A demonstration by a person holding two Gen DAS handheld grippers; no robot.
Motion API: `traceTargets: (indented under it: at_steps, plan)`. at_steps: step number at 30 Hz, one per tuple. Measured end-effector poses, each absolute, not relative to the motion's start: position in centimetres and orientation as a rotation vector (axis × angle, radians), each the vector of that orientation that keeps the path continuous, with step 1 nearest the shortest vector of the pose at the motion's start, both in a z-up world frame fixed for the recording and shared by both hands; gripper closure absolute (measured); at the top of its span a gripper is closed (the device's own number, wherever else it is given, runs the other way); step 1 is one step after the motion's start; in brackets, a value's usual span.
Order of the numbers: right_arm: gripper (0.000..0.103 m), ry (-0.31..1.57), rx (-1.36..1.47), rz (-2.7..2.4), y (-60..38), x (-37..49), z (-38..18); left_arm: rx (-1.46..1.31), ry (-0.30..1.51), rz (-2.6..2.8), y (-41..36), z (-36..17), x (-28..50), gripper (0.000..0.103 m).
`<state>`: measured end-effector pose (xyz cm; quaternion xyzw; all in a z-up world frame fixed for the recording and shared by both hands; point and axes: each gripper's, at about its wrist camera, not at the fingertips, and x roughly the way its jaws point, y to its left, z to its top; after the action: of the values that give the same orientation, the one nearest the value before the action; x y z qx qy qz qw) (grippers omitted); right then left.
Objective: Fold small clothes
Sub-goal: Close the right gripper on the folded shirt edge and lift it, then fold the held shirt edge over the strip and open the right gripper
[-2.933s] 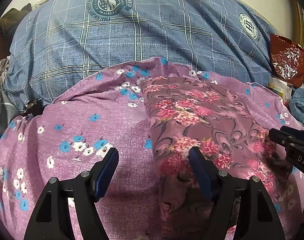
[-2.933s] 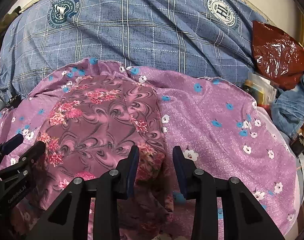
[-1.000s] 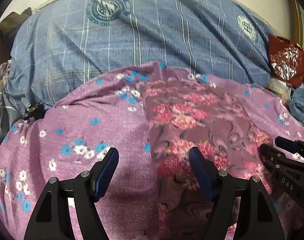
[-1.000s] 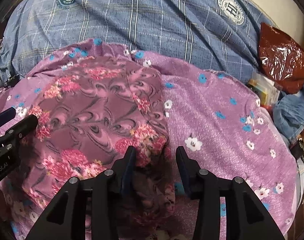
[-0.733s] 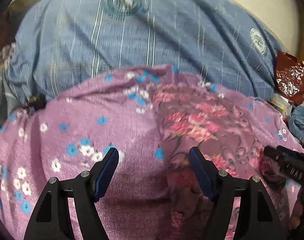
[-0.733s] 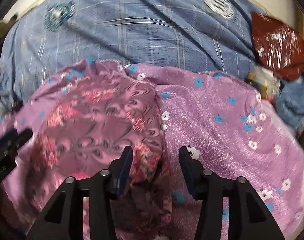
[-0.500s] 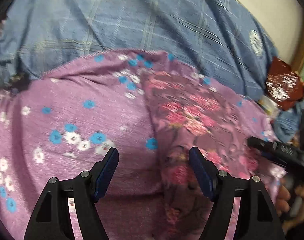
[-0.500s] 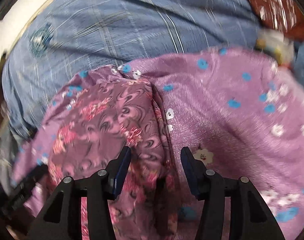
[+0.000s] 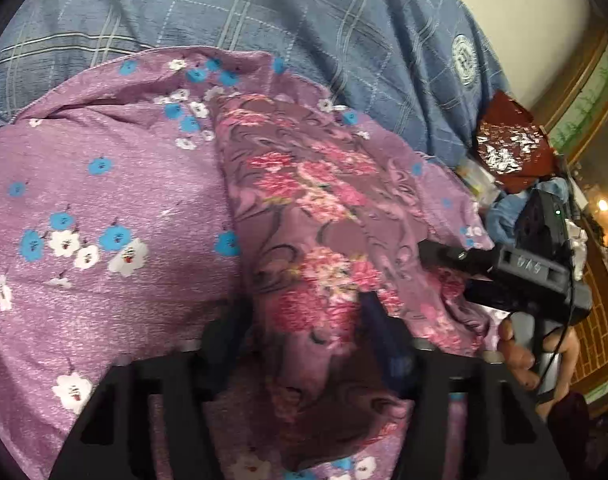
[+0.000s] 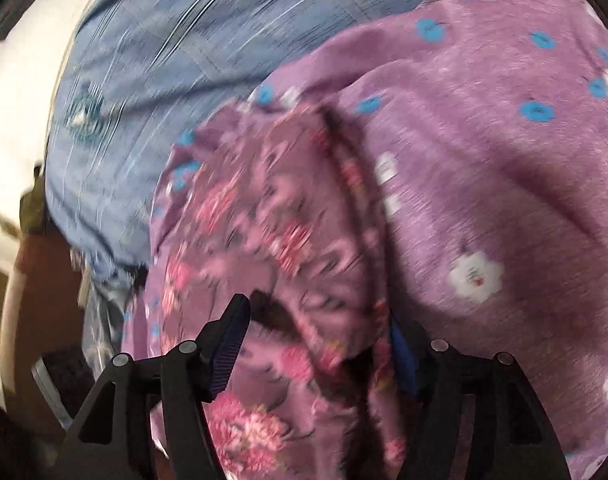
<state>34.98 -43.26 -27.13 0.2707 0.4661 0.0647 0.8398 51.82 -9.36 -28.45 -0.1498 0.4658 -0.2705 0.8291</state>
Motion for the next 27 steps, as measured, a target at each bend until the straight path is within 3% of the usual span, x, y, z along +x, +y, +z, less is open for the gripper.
traceTargets:
  at_steps: [9, 14, 17, 18, 19, 21, 27]
  plan:
    - [0.046, 0.969, 0.523, 0.095, -42.9, 34.7, -27.3, -0.350, 1.007, -0.525, -9.8, -29.4, 52.7, 0.043]
    - [0.050, 0.945, 0.404, 0.059, -41.1, 34.6, -27.0, -0.287, 0.944, -0.523, -11.4, -28.9, 51.9, 0.057]
    - [0.063, 0.916, 0.360, 0.050, -40.5, 34.3, -26.3, -0.262, 0.912, -0.516, -11.6, -28.3, 51.3, 0.072]
    - [0.074, 0.898, 0.336, 0.038, -40.3, 34.2, -26.0, -0.264, 0.895, -0.517, -11.5, -27.9, 51.2, 0.075]
    - [0.081, 0.870, 0.305, 0.030, -39.9, 33.9, -25.4, -0.265, 0.879, -0.519, -11.4, -27.5, 50.9, 0.077]
    - [0.085, 0.819, 0.271, 0.035, -39.3, 33.4, -24.2, -0.258, 0.853, -0.520, -11.2, -26.8, 50.5, 0.078]
    - [0.087, 0.758, 0.184, 0.039, -37.2, 31.5, -21.4, -0.221, 0.843, -0.564, -10.5, -25.2, 48.5, 0.077]
